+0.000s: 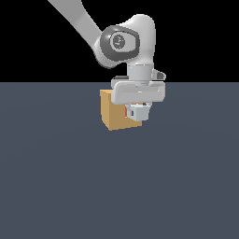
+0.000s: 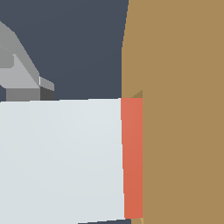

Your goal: Insert the peg into the horizontal hole in a box.

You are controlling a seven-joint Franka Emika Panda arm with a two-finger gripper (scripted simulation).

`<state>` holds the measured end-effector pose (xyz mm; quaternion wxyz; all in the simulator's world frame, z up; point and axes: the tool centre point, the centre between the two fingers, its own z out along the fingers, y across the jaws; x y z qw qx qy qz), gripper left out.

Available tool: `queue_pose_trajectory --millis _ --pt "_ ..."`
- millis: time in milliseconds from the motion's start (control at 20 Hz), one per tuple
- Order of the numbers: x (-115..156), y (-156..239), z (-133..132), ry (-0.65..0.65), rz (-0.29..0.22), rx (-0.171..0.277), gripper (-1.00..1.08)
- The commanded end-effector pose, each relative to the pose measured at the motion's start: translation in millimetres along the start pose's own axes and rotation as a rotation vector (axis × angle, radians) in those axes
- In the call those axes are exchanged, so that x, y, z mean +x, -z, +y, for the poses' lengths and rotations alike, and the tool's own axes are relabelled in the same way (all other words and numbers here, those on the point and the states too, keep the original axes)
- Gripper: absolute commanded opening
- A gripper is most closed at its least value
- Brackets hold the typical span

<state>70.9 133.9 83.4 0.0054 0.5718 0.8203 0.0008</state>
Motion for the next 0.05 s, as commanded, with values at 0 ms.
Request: queue_pose_trajectory --millis 0 --pt "8.2 -2.4 0.2 0.011 0.006 0.004 -1.00"
